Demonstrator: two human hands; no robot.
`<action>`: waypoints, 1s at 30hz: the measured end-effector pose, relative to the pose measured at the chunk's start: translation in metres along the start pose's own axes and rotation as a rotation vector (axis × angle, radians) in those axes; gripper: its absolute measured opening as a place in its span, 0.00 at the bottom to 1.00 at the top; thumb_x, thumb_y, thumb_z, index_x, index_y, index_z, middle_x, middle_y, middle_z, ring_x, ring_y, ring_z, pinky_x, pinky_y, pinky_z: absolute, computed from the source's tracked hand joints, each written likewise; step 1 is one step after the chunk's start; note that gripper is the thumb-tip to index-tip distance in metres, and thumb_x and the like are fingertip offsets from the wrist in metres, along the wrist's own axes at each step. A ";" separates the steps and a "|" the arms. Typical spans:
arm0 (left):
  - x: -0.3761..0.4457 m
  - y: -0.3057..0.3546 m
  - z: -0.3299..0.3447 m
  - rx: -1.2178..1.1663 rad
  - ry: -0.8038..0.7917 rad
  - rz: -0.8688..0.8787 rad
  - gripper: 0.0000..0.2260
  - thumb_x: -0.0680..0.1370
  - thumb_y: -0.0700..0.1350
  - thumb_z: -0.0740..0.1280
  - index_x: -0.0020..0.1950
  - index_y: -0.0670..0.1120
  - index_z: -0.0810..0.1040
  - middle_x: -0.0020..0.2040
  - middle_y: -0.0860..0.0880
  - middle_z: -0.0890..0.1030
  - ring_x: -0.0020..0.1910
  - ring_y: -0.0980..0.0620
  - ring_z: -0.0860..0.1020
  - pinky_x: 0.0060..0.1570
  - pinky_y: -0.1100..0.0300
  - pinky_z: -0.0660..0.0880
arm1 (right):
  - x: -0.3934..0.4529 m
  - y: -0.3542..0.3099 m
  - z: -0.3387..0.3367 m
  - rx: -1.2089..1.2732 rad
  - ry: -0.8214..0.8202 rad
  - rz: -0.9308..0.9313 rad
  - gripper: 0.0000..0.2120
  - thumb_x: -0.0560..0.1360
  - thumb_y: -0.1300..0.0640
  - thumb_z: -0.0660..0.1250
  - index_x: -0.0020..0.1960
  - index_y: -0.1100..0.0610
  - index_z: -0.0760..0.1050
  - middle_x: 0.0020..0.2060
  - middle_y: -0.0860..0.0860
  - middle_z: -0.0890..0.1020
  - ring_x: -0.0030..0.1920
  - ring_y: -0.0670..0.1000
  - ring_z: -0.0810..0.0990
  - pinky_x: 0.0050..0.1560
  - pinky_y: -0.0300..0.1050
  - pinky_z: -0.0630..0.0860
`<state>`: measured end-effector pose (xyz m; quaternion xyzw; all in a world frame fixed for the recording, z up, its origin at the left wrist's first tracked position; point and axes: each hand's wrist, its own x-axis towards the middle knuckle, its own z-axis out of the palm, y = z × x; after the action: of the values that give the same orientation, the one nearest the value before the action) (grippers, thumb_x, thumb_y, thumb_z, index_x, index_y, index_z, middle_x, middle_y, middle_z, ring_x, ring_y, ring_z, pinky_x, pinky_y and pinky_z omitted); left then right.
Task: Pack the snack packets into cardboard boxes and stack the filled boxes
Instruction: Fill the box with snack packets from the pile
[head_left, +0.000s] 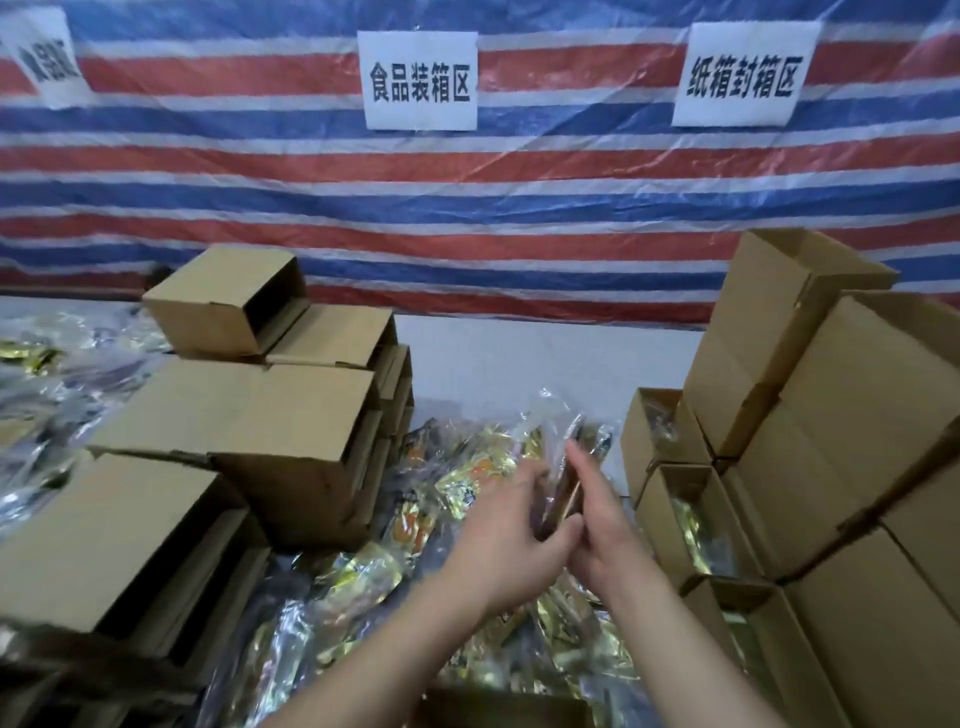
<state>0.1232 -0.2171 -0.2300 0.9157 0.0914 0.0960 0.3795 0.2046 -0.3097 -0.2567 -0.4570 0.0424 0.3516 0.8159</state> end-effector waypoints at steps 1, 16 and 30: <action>-0.007 -0.002 -0.005 -0.087 -0.038 -0.010 0.19 0.77 0.58 0.65 0.66 0.54 0.72 0.55 0.57 0.77 0.51 0.58 0.76 0.52 0.61 0.75 | -0.004 0.002 -0.006 0.009 -0.042 0.004 0.26 0.67 0.39 0.75 0.51 0.61 0.84 0.50 0.61 0.83 0.49 0.59 0.84 0.54 0.58 0.81; -0.112 -0.140 0.012 -0.069 -0.487 -0.388 0.25 0.81 0.63 0.58 0.75 0.54 0.68 0.71 0.55 0.71 0.71 0.53 0.70 0.67 0.59 0.67 | -0.082 0.021 -0.042 -0.532 -0.092 -0.038 0.32 0.61 0.40 0.81 0.59 0.53 0.75 0.38 0.48 0.85 0.37 0.47 0.85 0.36 0.40 0.81; -0.133 -0.152 0.035 -0.472 -0.440 -0.571 0.15 0.84 0.53 0.59 0.57 0.45 0.80 0.45 0.47 0.82 0.40 0.56 0.78 0.42 0.61 0.76 | -0.085 0.105 -0.038 -1.850 -0.643 0.224 0.17 0.66 0.39 0.72 0.50 0.41 0.69 0.40 0.40 0.73 0.39 0.41 0.74 0.34 0.37 0.68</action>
<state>-0.0108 -0.1672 -0.3764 0.7404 0.2335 -0.1921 0.6003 0.0861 -0.3491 -0.3205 -0.7911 -0.4304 0.4289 0.0711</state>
